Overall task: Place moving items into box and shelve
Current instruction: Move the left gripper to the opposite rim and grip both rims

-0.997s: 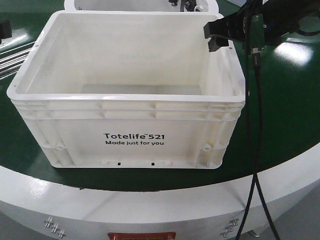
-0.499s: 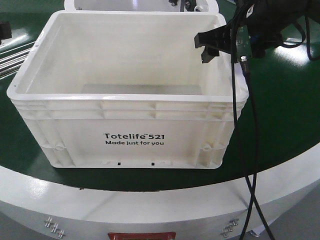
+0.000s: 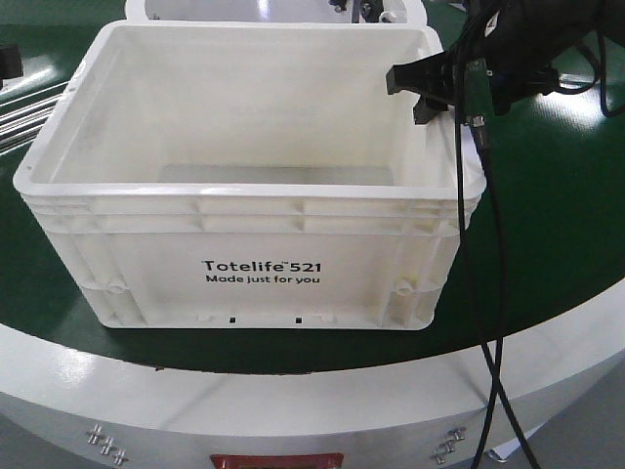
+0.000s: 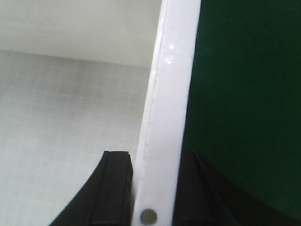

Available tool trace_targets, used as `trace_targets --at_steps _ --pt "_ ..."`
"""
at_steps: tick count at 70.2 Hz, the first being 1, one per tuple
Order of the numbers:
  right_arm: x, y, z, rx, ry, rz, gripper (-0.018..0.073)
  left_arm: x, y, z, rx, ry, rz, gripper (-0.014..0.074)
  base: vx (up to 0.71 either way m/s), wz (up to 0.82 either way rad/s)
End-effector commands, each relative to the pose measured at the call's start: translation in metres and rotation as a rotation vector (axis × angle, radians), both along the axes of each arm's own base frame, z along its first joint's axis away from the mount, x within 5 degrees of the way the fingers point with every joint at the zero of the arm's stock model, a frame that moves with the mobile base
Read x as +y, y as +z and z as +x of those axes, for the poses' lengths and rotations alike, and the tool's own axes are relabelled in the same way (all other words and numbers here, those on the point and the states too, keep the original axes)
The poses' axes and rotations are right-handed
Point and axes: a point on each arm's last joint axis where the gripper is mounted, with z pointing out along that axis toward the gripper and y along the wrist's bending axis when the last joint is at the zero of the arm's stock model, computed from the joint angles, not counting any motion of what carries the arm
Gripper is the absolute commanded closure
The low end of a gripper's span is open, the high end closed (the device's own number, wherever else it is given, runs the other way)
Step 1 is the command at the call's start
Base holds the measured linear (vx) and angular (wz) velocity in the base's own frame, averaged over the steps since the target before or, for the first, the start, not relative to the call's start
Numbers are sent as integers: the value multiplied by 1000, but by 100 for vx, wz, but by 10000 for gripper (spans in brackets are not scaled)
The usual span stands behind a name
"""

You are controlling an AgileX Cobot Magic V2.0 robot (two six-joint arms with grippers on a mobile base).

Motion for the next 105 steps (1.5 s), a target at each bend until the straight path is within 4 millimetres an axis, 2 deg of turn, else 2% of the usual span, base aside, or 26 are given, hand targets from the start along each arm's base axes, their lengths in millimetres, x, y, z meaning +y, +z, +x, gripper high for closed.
trace_targets --at_steps 1,18,26,34,45,54,69,91,98,105 --pt "3 17 1 -89 17 44 576 0 23 -3 -118 -7 -9 11 0 0" --pt "3 17 1 -87 17 45 573 0 21 0 -100 -5 -15 11 0 0" --pt "3 17 0 -84 17 45 571 0 21 10 -40 10 -9 11 0 0" --pt "3 17 0 -85 18 44 571 -1 30 21 -19 10 6 11 0 0" --pt "3 17 0 -86 21 43 571 -9 33 38 30 -60 -13 11 0 0" --pt "3 17 1 -87 21 40 571 -17 25 49 72 -115 -58 11 0 0" --pt "3 17 1 -89 25 38 571 -18 5 62 166 -114 -62 11 0 0" --pt "3 17 1 -94 24 40 571 -21 -21 72 318 -116 -72 12 0 0" --pt "3 17 1 -94 24 40 571 -21 -26 73 351 -116 -71 39 0 0" --pt "3 17 1 -94 24 40 571 -21 -30 74 376 -116 -70 108 0 0"
